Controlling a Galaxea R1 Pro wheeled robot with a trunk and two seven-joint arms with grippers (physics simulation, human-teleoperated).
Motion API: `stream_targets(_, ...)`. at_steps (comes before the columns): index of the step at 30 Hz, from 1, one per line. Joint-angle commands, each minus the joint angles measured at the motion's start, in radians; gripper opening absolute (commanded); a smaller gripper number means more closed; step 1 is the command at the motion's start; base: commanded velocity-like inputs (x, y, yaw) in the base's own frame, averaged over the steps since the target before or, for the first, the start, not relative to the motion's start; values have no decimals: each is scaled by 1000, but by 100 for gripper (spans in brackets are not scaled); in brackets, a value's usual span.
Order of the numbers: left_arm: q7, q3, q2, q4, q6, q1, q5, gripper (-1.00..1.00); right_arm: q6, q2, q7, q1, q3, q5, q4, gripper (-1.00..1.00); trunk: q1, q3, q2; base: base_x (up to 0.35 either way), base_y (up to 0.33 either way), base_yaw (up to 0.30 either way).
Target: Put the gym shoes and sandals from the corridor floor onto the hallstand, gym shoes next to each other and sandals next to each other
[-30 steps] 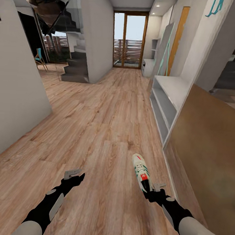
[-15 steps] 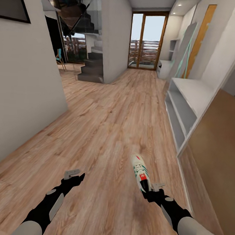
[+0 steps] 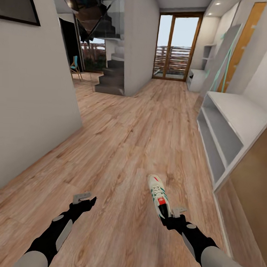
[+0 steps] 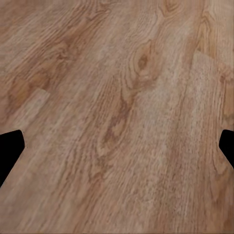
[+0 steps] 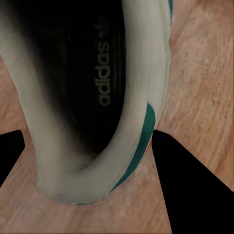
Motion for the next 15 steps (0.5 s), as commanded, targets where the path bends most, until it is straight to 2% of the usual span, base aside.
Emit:
stream_targets(1,0,0,0,0,0,0,0,100,0,0,-2,0,0,-2,0,-100,0,0,0,86,0,261)
stream_targets(10,0,0,0,0,0,0,0,100,0,2,-2,0,0,-1,0,-100,0,0,0,33,0,278)
stream_targets(15,0,0,0,0,0,0,0,100,-1,2,-3,0,1,-1,44,-100,0,0,0,4,0,287)
